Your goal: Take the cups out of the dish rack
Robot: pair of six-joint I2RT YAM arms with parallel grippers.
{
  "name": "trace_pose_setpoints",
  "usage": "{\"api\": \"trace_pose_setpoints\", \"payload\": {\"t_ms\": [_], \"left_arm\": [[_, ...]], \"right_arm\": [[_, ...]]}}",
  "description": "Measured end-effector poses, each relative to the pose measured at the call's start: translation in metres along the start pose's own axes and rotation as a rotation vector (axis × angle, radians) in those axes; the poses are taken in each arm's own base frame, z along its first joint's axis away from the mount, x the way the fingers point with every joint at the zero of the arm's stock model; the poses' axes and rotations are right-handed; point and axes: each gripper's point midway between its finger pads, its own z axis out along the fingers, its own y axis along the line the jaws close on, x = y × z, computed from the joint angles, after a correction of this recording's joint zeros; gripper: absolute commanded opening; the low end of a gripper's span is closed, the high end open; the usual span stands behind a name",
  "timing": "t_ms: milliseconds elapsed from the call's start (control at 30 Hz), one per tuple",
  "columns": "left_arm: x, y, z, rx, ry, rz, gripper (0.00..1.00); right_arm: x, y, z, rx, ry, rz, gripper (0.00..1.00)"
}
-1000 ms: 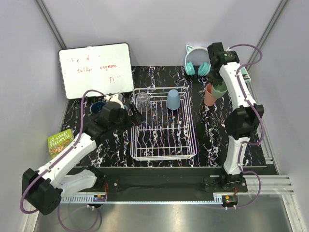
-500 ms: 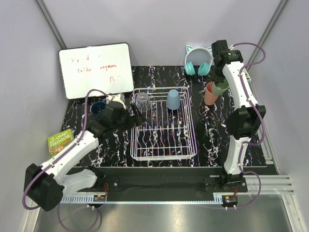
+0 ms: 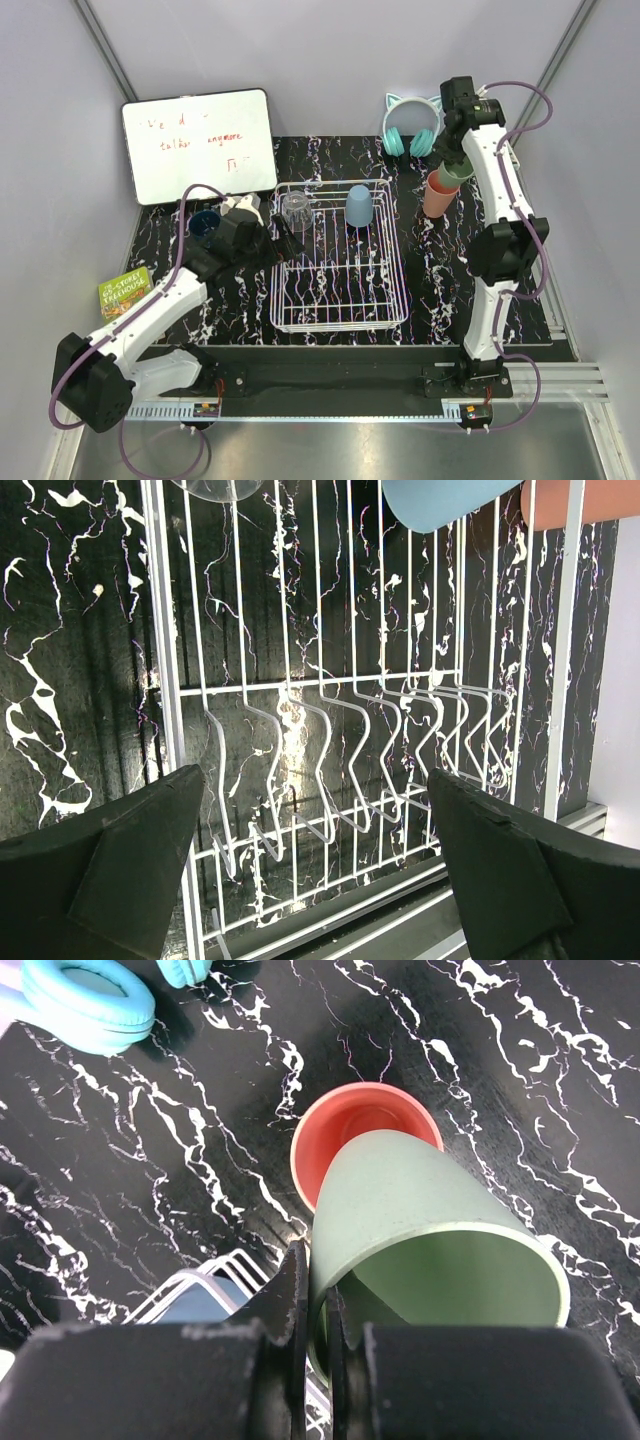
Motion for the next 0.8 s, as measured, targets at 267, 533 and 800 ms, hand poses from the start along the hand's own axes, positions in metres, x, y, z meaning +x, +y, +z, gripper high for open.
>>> {"api": "trace_pose_setpoints", "payload": {"t_ms": [267, 533, 800], "left_arm": [[0.002, 0.002, 0.002, -0.003, 0.004, -0.001, 0.99], [0.004, 0.002, 0.007, -0.001, 0.013, 0.001, 0.99], [0.005, 0.001, 0.009, 0.003, 0.022, 0.001, 0.99]], "right_arm": [[0.008, 0.008, 0.032, 0.007, 0.028, -0.015, 0.00], [0.018, 0.015, 0.052, -0.003, 0.056, -0.034, 0.15], [0.029, 0.010, 0.062, 0.012, 0.081, -0.054, 0.29]]}}
